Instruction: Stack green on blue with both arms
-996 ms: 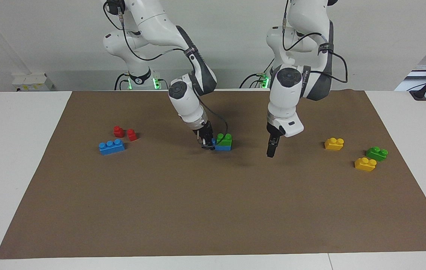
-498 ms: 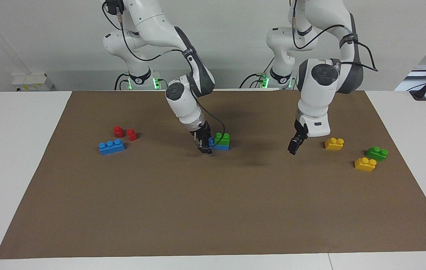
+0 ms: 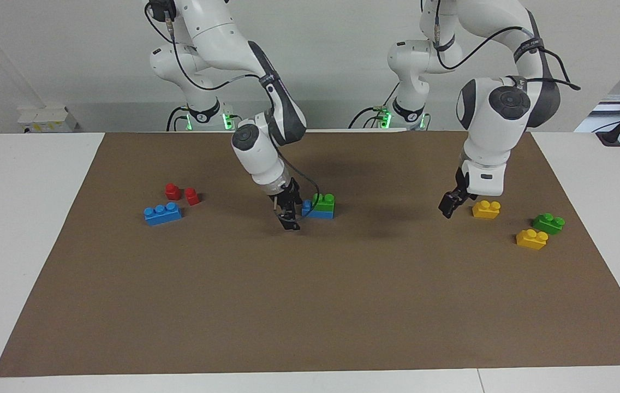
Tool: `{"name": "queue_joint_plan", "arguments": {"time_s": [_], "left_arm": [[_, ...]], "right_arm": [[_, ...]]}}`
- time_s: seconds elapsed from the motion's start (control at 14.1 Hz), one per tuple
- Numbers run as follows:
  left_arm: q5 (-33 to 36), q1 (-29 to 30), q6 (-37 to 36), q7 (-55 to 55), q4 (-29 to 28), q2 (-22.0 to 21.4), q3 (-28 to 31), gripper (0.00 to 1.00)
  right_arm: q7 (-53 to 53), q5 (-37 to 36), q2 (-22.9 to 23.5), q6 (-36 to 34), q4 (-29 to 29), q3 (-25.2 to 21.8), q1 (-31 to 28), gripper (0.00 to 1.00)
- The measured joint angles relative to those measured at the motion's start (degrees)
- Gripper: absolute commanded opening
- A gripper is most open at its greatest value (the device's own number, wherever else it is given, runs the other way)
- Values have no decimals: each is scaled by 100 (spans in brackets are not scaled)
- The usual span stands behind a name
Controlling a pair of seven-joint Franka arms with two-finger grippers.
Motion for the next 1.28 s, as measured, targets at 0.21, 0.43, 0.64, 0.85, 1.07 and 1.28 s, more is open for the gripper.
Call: {"name": "queue_joint_plan", "arguments": {"time_s": [0.21, 0.43, 0.64, 0.85, 1.07, 1.28], "left_arm": [[0, 178, -296, 970, 238, -2, 4, 100], [-23, 348, -651, 1577, 545, -14, 13, 100], [-109, 392, -1144, 1895, 867, -103, 12, 100], [-232, 391, -1681, 2135, 1051, -337, -16, 100], [-352, 392, -2086, 2617, 1074, -648, -9, 100], [-376, 392, -2303, 2834, 1074, -844, -4, 100]], "right_arm": [[-724, 0, -49, -410, 33, -8, -465, 100], [-1853, 0, -212, -876, 87, -22, -1016, 100], [-3173, -19, -389, -1275, 113, -56, -1544, 100], [-4125, -404, -513, -1538, 142, -72, -1872, 100], [-4708, -987, -686, -2054, 337, -72, -2112, 100], [-5274, -1225, -857, -2565, 535, -74, -2306, 100]]}}
